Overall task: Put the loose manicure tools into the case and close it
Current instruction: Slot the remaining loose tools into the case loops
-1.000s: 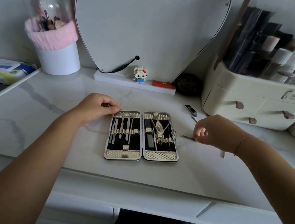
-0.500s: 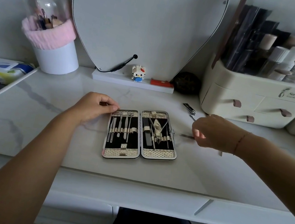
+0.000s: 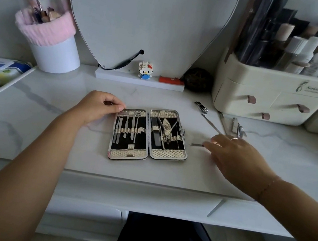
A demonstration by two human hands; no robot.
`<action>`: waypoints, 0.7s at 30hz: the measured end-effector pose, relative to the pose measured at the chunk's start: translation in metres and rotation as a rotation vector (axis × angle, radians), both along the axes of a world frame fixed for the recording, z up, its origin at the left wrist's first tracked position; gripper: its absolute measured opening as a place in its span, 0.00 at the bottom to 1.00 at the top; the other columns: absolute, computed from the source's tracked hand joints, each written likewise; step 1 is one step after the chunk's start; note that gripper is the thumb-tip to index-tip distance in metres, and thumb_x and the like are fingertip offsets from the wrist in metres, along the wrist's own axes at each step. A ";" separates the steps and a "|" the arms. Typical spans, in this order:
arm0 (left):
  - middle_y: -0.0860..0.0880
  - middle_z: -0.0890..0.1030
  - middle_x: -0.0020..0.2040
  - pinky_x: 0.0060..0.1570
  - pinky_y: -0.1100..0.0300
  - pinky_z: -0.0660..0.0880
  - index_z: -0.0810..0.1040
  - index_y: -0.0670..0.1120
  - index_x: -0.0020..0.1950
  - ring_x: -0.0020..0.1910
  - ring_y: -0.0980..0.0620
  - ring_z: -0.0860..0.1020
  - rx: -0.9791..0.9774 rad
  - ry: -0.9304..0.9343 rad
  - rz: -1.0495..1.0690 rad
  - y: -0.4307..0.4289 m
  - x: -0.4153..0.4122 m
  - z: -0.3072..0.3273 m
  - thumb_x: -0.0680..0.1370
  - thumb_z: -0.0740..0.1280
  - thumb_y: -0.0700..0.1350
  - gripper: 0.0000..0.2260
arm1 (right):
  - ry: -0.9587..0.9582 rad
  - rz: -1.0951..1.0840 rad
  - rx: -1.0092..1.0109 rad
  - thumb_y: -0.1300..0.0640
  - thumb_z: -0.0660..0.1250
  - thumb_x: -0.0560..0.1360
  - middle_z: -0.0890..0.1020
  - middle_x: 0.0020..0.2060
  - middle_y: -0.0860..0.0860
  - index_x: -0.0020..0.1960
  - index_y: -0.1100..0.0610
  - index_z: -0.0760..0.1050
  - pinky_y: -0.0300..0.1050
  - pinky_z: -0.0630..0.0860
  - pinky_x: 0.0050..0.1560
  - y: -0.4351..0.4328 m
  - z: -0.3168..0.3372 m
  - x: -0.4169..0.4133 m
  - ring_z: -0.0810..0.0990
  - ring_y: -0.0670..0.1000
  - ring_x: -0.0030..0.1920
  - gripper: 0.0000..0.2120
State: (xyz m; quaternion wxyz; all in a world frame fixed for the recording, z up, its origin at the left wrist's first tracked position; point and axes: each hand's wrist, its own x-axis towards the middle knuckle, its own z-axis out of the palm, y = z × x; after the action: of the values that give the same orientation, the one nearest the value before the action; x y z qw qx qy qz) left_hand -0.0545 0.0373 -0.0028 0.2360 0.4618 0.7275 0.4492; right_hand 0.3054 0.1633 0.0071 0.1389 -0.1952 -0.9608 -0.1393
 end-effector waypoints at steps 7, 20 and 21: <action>0.60 0.84 0.39 0.55 0.63 0.71 0.84 0.53 0.39 0.46 0.59 0.78 -0.004 -0.013 0.013 0.000 0.001 0.001 0.73 0.72 0.41 0.07 | 0.059 0.017 -0.091 0.37 0.52 0.74 0.78 0.52 0.51 0.56 0.54 0.77 0.47 0.76 0.49 -0.044 -0.004 0.031 0.77 0.53 0.49 0.26; 0.64 0.83 0.37 0.59 0.60 0.70 0.83 0.61 0.36 0.45 0.59 0.77 -0.029 0.018 0.032 -0.002 0.007 0.005 0.73 0.71 0.42 0.13 | 0.519 0.168 -0.105 0.55 0.66 0.76 0.83 0.50 0.52 0.52 0.58 0.82 0.44 0.76 0.54 -0.074 -0.046 0.043 0.82 0.53 0.53 0.10; 0.64 0.83 0.37 0.59 0.61 0.70 0.83 0.61 0.36 0.46 0.60 0.77 -0.033 0.021 0.037 -0.002 0.008 0.005 0.73 0.71 0.42 0.13 | 0.523 0.169 -0.087 0.55 0.66 0.76 0.83 0.50 0.51 0.51 0.58 0.82 0.44 0.76 0.53 -0.074 -0.046 0.043 0.82 0.53 0.53 0.10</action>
State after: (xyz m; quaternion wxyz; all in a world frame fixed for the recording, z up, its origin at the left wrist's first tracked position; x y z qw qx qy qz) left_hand -0.0465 0.0350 0.0026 0.2275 0.4488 0.7457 0.4368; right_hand 0.3482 0.0892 -0.0389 0.3849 -0.1494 -0.9103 -0.0306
